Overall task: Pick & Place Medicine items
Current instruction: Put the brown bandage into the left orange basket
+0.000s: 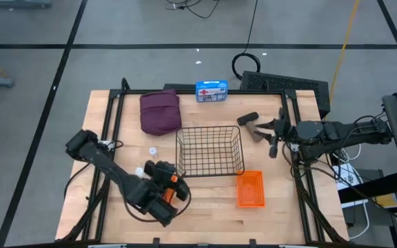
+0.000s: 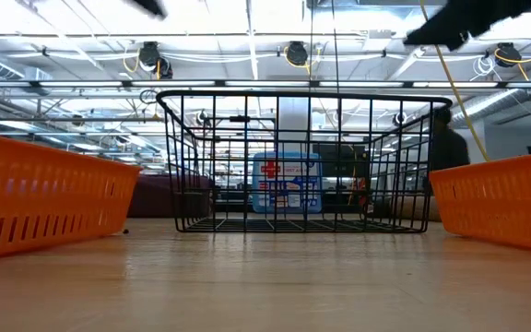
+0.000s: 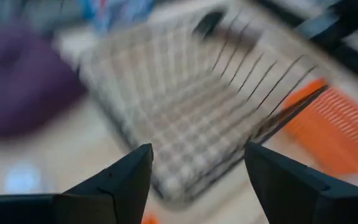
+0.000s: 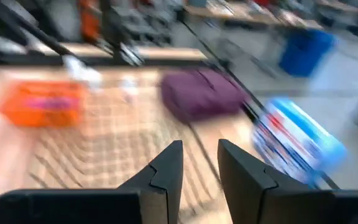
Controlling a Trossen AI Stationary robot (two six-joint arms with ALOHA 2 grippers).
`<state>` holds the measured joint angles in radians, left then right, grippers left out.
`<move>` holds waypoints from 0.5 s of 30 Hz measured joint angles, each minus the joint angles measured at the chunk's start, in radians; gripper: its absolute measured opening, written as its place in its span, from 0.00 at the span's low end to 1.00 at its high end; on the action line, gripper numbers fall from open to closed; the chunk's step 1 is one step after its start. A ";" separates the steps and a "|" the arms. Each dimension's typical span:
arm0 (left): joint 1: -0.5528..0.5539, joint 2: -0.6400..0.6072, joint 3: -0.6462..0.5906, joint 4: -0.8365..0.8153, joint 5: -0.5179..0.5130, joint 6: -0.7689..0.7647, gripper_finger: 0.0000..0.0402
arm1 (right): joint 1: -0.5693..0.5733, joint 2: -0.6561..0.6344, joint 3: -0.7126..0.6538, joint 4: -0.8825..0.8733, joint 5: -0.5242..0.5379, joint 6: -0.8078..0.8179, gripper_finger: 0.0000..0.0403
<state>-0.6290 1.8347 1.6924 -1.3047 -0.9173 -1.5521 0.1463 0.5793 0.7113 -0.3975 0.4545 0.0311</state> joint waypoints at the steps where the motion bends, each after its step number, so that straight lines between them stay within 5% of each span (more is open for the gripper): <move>1: -0.002 -0.012 0.000 0.030 -0.045 0.076 0.66 | 0.000 0.002 -0.001 -0.038 0.028 0.025 0.26; 7: 0.025 -0.046 0.000 0.212 -0.098 0.480 0.65 | -0.002 0.047 -0.105 -0.027 0.052 0.162 0.44; 15: 0.120 -0.047 -0.001 0.540 0.159 0.969 0.59 | -0.079 0.157 -0.255 0.011 0.123 0.336 0.69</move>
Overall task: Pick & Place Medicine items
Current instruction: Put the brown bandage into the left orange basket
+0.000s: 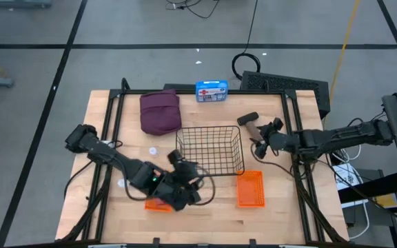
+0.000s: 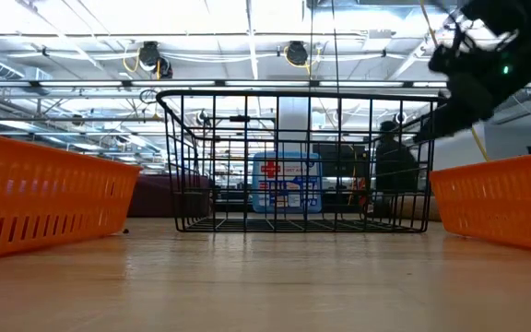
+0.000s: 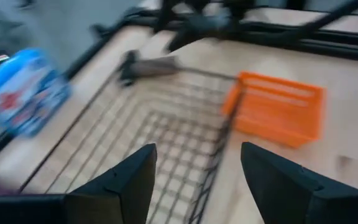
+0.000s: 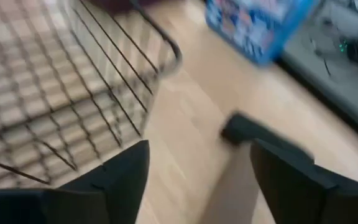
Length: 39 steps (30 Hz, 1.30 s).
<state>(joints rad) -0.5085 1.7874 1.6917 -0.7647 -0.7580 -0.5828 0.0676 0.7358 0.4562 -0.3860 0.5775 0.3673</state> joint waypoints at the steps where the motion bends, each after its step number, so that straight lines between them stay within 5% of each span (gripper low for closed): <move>1: 0.011 0.000 0.000 0.047 0.043 0.059 0.58 | -0.013 0.013 -0.016 0.001 0.000 0.030 0.71; 5: 0.037 0.000 0.000 0.182 0.187 0.272 0.55 | -0.063 0.055 -0.077 0.011 -0.001 0.131 0.74; 9: 0.064 -0.001 -0.020 0.240 0.215 0.320 0.52 | -0.105 0.085 -0.141 0.053 -0.001 0.175 0.72; 19: 0.161 -0.090 -0.375 0.725 0.470 0.342 0.49 | -0.153 0.113 -0.275 0.265 -0.006 0.136 0.68; 30: 0.233 -0.364 -0.757 1.164 0.477 0.413 0.48 | -0.154 0.133 -0.334 0.438 -0.082 0.059 0.64; 39: 0.246 -0.369 -0.830 1.250 0.469 0.363 0.47 | -0.154 0.133 -0.334 0.446 -0.081 0.062 0.47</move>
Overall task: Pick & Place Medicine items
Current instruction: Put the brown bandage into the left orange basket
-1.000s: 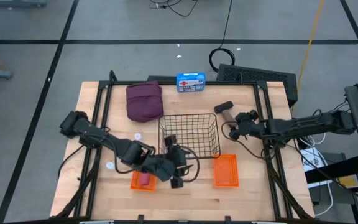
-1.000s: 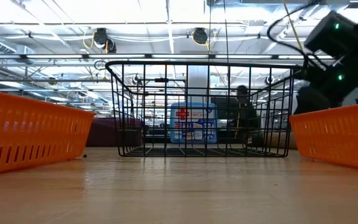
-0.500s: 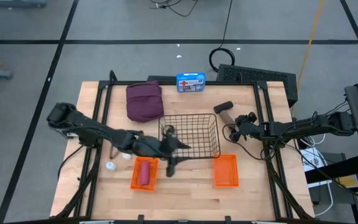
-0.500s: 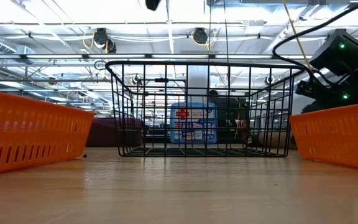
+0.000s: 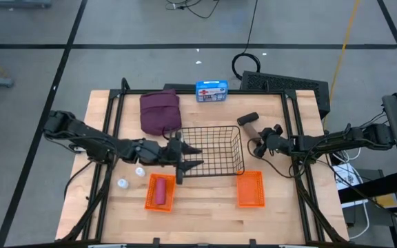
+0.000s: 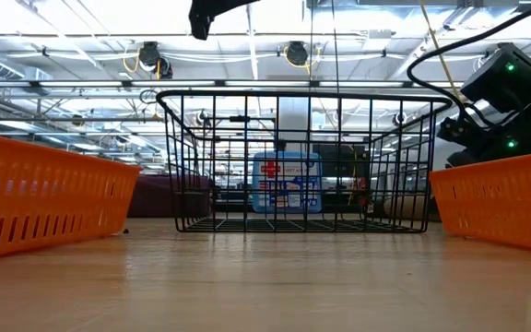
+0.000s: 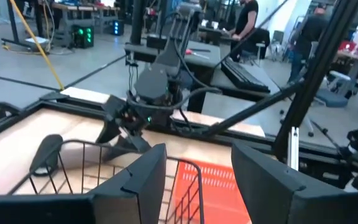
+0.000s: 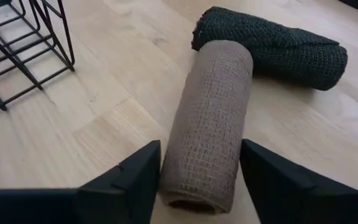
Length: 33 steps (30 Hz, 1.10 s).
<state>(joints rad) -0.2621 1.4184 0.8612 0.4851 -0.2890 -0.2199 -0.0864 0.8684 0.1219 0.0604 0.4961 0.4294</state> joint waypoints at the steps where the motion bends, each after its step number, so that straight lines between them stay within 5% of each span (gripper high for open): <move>1: 0.000 0.002 0.000 -0.004 0.001 0.000 0.47 | 0.000 0.000 0.000 0.000 0.000 0.000 0.44; 12: -0.001 0.001 0.000 -0.002 0.002 -0.096 0.46 | 0.000 -0.014 0.020 0.082 0.004 -0.148 0.12; 25: -0.001 0.001 0.001 -0.011 0.002 -0.133 0.46 | 0.085 -0.076 0.342 0.086 -0.004 -0.445 0.12; 33: 0.024 0.001 0.001 -0.012 0.000 -0.110 0.46 | 0.215 -0.063 0.389 0.093 -0.324 -0.402 0.12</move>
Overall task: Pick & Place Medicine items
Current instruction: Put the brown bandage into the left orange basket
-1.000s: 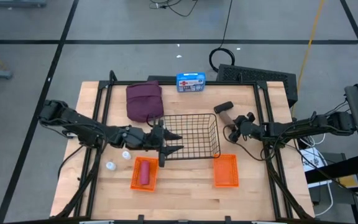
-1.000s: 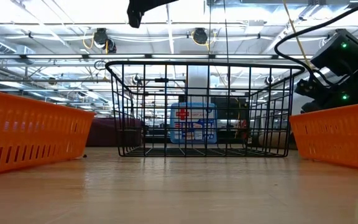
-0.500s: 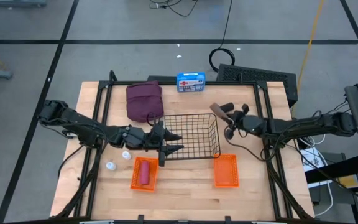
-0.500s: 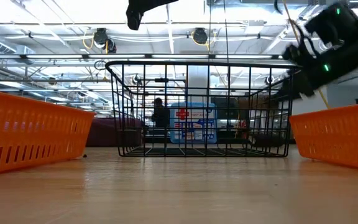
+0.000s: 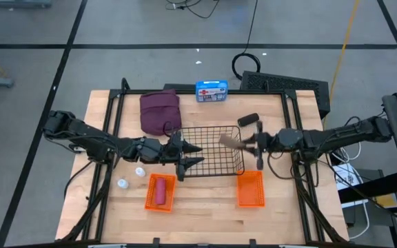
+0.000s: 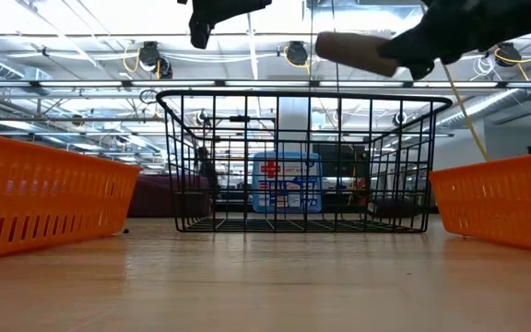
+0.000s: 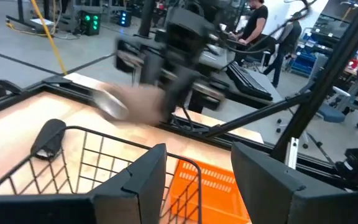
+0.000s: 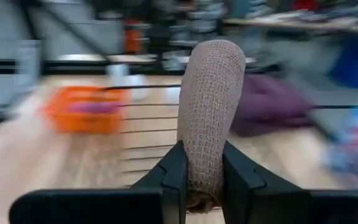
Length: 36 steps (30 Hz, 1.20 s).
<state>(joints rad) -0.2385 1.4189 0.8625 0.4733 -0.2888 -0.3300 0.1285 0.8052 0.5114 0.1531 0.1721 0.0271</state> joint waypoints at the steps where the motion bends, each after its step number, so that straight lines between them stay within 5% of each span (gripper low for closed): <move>1: 0.005 0.000 0.000 0.000 0.000 -0.007 0.46 | 0.018 0.009 0.000 -0.010 -0.019 0.020 0.12; 6: 0.029 0.000 0.001 -0.008 0.010 -0.077 0.46 | 0.092 0.072 0.000 -0.039 -0.049 0.094 0.12; 12: 0.087 0.001 0.053 -0.184 0.156 -0.239 0.52 | 0.137 0.171 0.083 -0.141 -0.047 0.093 0.12; 22: 0.101 0.113 0.531 -0.852 0.220 -0.160 0.76 | 0.148 0.349 0.197 -0.180 -0.044 -0.018 0.12; 29: 0.094 0.306 0.810 -1.094 0.299 -0.001 0.78 | 0.149 0.411 0.230 -0.174 -0.046 -0.040 0.12; 36: 0.111 0.444 0.934 -1.180 0.394 0.082 0.78 | 0.157 0.429 0.271 -0.171 -0.046 -0.074 0.12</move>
<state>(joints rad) -0.1272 1.8634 1.7962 -0.7066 0.1055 -0.2479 0.2857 1.2339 0.7819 -0.0179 0.1257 -0.0471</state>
